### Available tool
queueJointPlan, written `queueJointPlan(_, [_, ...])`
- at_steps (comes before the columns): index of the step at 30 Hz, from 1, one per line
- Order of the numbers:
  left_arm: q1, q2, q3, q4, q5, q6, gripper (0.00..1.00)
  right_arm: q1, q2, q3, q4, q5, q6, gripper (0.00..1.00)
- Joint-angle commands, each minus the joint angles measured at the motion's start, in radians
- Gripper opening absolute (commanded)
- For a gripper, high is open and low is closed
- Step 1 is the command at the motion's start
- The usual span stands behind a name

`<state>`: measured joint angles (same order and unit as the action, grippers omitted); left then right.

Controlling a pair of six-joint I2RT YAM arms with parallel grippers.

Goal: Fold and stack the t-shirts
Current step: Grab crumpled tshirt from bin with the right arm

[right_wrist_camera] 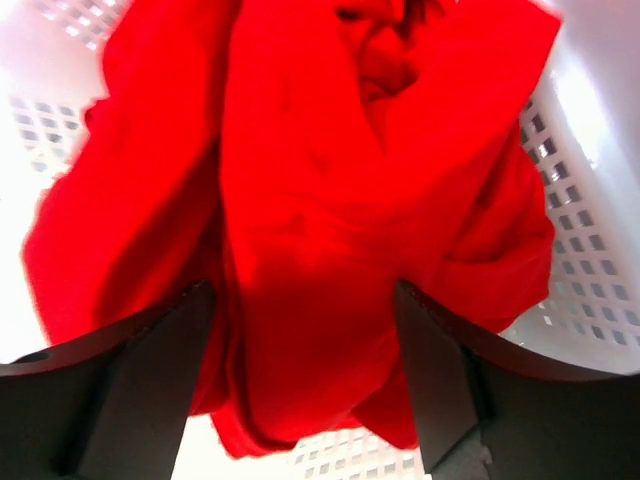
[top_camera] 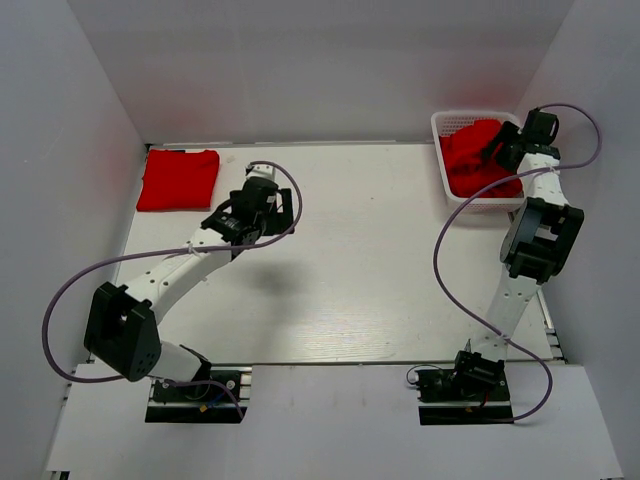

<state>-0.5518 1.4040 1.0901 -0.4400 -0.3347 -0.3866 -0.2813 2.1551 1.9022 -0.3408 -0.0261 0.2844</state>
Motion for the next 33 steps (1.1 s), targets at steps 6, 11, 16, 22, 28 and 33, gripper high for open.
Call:
queueJointPlan(6, [0.004,0.030,0.085,-0.022,-0.043,0.014,0.99,-0.009,0.031,0.029,0.068,0.069,0.035,0.67])
queueJointPlan(11, [0.004,0.021,0.094,-0.031,-0.052,0.014,0.99,-0.010,0.017,0.017,0.082,0.078,0.053,0.14])
queueJointPlan(16, [0.004,0.012,0.085,-0.011,-0.052,0.023,0.99,-0.010,-0.061,-0.011,0.097,0.101,0.033,0.00])
queueJointPlan(22, [0.004,0.001,0.085,-0.002,-0.033,0.023,0.99,-0.010,-0.214,0.020,0.115,0.138,-0.016,0.00])
queueJointPlan(28, [0.004,-0.031,0.067,0.007,-0.003,0.023,0.99,-0.009,-0.316,0.185,0.129,0.169,-0.073,0.00])
queueJointPlan(33, [0.004,-0.085,0.033,0.017,-0.003,0.023,0.99,-0.007,-0.347,0.363,0.170,0.120,-0.093,0.00])
